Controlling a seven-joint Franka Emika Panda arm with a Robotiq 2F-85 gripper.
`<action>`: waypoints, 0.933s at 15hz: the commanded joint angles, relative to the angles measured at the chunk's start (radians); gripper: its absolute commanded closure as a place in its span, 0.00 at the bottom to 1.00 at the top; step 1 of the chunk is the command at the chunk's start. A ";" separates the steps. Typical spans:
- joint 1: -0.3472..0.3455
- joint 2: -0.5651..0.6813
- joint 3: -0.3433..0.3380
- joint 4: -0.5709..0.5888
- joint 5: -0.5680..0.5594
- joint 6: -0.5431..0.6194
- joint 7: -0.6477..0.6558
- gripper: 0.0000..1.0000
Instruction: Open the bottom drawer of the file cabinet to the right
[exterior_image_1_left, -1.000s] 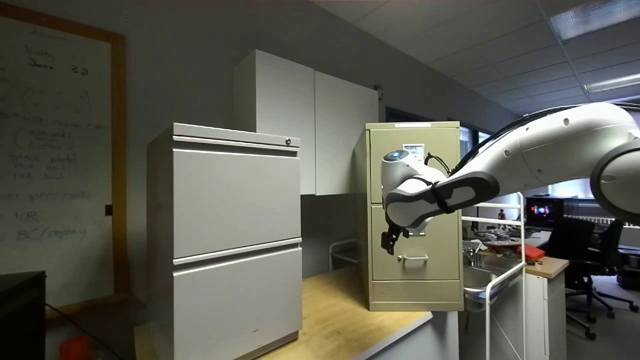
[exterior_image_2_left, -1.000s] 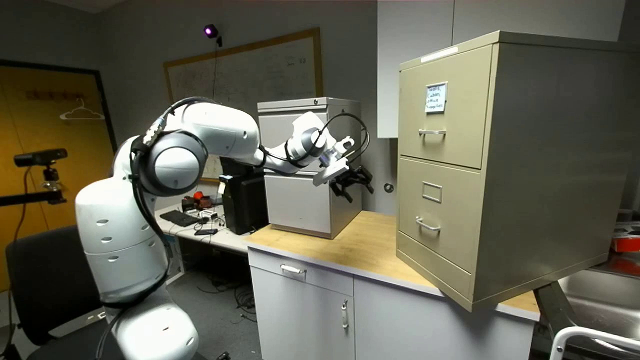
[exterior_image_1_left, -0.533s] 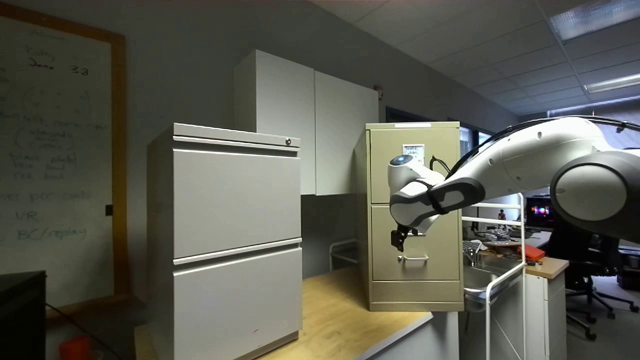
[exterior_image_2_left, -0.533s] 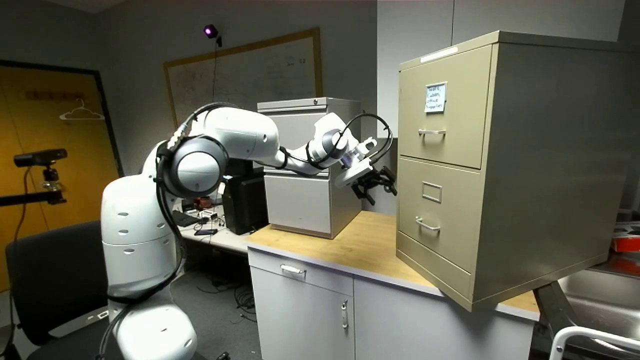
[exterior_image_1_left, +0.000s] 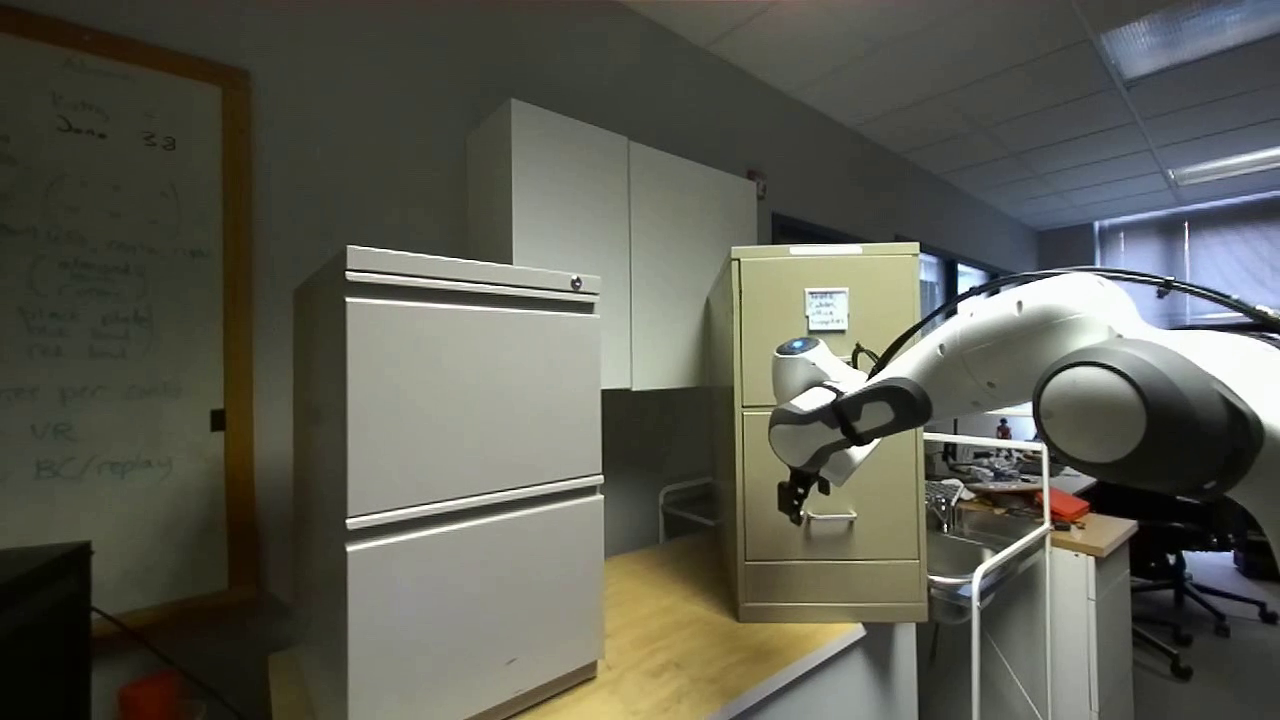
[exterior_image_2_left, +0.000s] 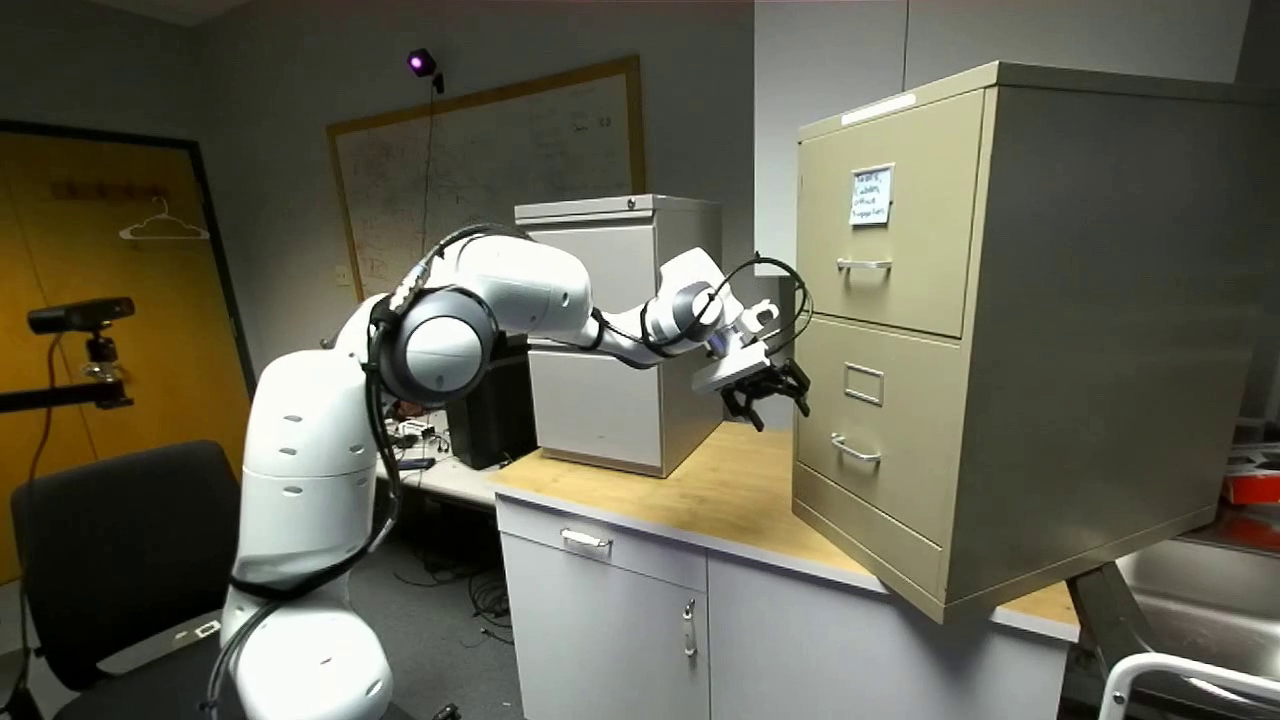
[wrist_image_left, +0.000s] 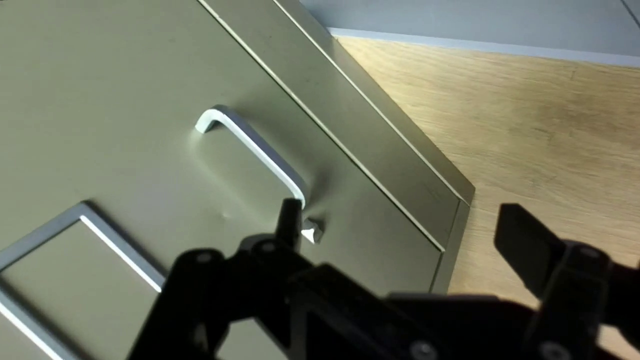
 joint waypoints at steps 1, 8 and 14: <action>-0.018 0.062 -0.022 0.077 0.012 0.018 -0.045 0.00; -0.038 0.130 -0.038 0.126 0.026 0.086 -0.038 0.00; -0.040 0.183 -0.033 0.150 0.053 0.114 -0.037 0.00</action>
